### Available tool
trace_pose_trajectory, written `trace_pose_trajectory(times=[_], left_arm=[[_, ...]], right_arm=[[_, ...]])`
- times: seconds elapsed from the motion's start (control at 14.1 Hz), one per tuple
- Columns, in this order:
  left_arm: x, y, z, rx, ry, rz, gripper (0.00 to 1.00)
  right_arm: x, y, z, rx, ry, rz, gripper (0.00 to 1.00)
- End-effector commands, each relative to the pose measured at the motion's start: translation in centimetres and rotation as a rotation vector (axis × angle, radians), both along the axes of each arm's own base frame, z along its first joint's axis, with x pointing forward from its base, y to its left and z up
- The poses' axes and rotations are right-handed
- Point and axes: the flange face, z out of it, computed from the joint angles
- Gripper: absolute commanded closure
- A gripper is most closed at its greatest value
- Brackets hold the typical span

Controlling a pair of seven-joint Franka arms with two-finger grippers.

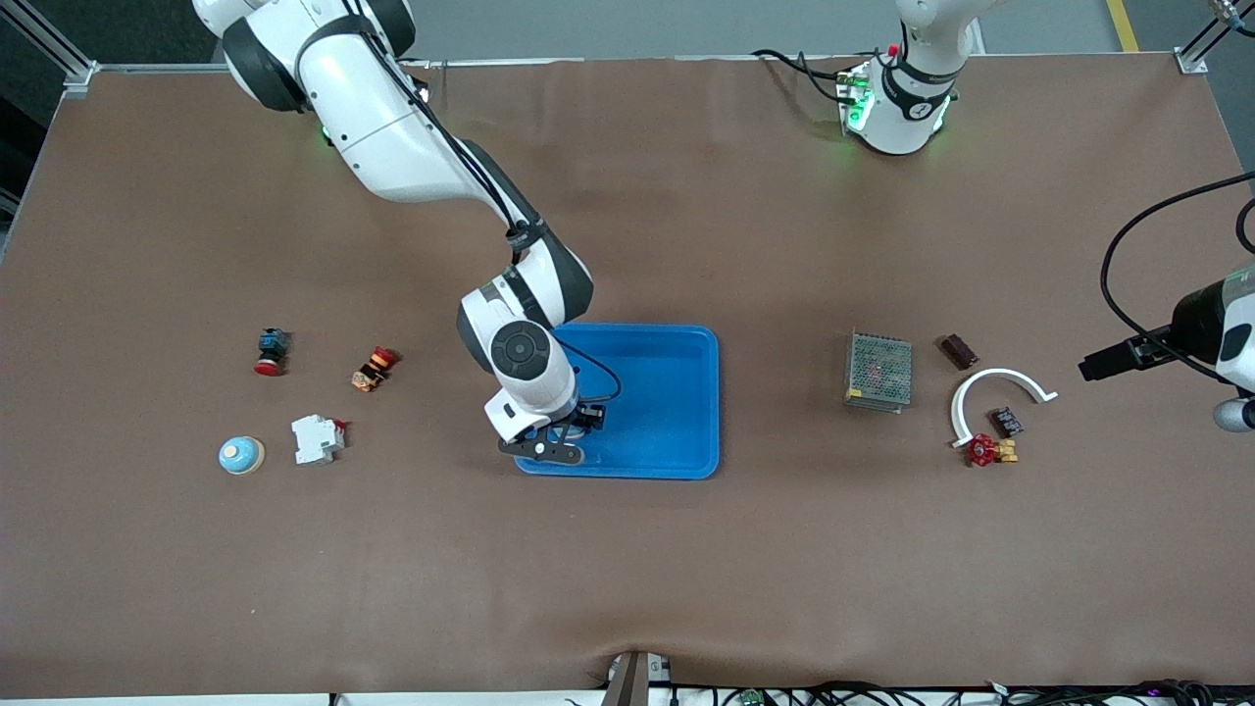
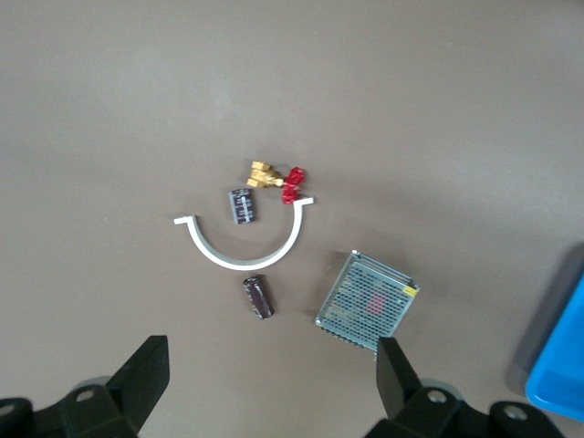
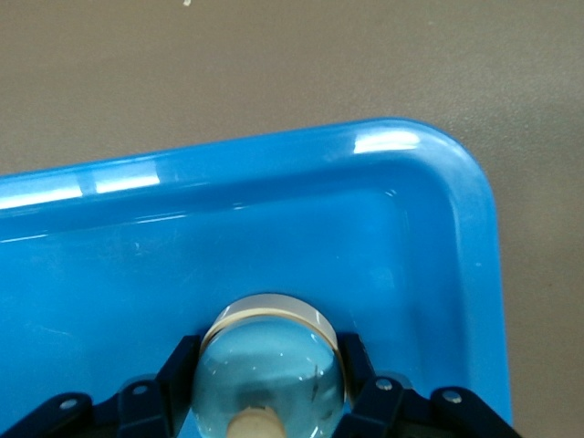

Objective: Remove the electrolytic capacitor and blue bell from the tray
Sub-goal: 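Lower the capacitor inside the white arc and open the left gripper, then lift the bell with the right gripper while the left gripper withdraws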

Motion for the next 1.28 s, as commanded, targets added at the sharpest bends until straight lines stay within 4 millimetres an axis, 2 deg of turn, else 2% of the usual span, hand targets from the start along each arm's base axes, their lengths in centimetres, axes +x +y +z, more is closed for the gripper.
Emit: trace_pose_trajectory(times=[0.0,0.07,0.14,0.21,0.28,0.36,0.43,0.5,0.64,0.78,0.85,1.07,1.21], left_arm=[[-1.8,-2.0,3.9,0.009,-0.041,-0.052,0.0],[-2.6,-3.4,5.6,0.011,-0.068,-0.07,0.0],[-3.2,-5.0,6.4,0.022,-0.079,-0.088,0.0],[-4.1,-5.2,7.2,0.036,-0.07,-0.088,0.0],[-4.9,-6.4,7.8,0.049,-0.056,-0.106,0.0],[-5.6,-6.3,8.6,0.06,-0.053,-0.097,0.0],[-6.3,-7.1,9.0,0.058,-0.052,-0.107,0.0],[-7.0,-7.0,9.6,0.049,-0.053,-0.109,0.0],[-8.3,-6.7,10.0,0.033,-0.046,-0.14,0.0],[-9.3,-6.2,10.4,0.028,-0.046,-0.148,0.0],[-9.5,-5.7,10.6,0.029,-0.049,-0.16,0.0],[-9.8,-5.3,10.9,0.029,-0.054,-0.174,0.0],[-10.0,-6.1,10.9,0.028,-0.053,-0.188,0.0]], right_arm=[[0.3,0.7,2.5,-0.004,-0.019,0.005,0.67],[0.0,0.6,3.5,-0.023,0.012,0.011,0.67],[-0.3,0.2,4.3,-0.046,0.052,0.011,0.67],[-0.1,-0.1,6.7,-0.042,0.055,0.011,0.67],[-0.3,-0.2,9.0,-0.042,0.054,0.048,0.67],[-0.9,-0.5,10.7,-0.061,0.085,0.09,0.67],[-1.2,-1.5,12.9,-0.082,0.123,0.122,0.67],[-1.4,-2.5,15.2,-0.087,0.14,0.166,0.67],[-1.3,-6.0,19.7,-0.092,0.175,0.244,0.67],[-1.7,-8.9,23.0,-0.09,0.188,0.333,0.67],[-1.9,-11.0,24.4,-0.084,0.185,0.38,0.67],[-2.0,-18.0,27.3,-0.055,0.174,0.524,0.67],[-2.2,-22.3,27.8,-0.045,0.178,0.588,0.67]])
